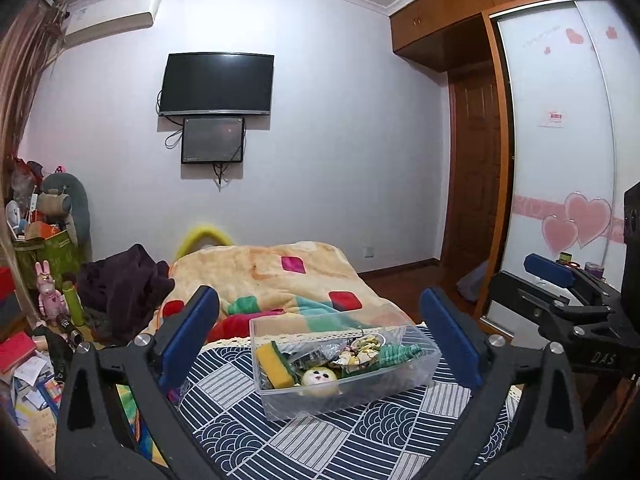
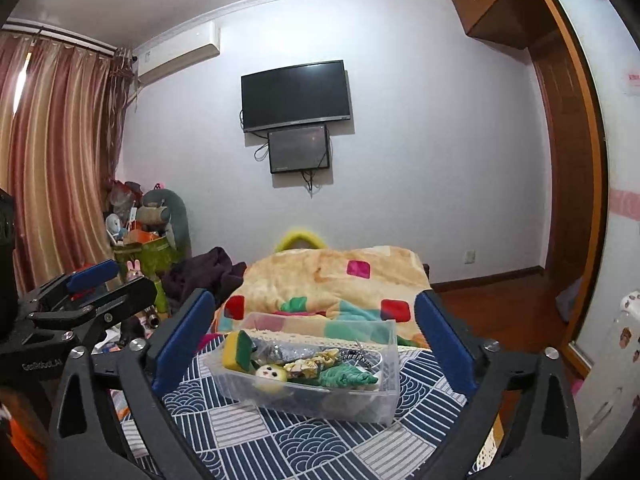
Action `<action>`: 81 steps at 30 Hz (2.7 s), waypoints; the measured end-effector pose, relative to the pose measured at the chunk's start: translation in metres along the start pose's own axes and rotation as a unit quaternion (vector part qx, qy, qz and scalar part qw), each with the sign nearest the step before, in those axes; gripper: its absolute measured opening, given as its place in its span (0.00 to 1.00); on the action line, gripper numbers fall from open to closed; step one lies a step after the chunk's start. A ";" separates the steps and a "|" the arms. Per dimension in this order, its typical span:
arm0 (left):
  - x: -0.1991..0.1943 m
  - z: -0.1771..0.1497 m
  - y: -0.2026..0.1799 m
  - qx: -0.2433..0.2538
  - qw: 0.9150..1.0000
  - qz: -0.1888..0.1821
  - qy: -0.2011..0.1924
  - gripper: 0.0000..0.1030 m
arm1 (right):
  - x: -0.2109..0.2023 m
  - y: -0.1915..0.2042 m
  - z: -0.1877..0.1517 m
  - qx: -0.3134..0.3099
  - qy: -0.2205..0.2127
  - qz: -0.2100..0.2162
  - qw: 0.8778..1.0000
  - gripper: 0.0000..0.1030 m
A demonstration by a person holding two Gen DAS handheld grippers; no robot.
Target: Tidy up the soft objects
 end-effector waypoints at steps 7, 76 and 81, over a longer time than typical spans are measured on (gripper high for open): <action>-0.001 -0.002 0.002 -0.002 1.000 0.002 0.001 1.00 | -0.003 0.003 -0.004 -0.005 0.002 -0.001 1.000 1.00; 0.001 -0.006 0.000 -0.022 0.999 -0.018 0.025 1.00 | -0.010 0.000 -0.007 -0.004 0.005 -0.004 1.000 1.00; 0.002 -0.008 0.000 -0.022 0.999 -0.020 0.026 1.00 | -0.009 0.000 -0.008 -0.005 0.006 -0.003 1.000 1.00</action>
Point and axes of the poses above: each gripper's, at about its wrist camera, not at the fingertips, and x roughly the way its jaws point, y to its left, z to its top, the point moved 8 cm from there along x, roughly the way its jaws point, and after that the axes turned 10 degrees about -x, right-handed, at the moved point
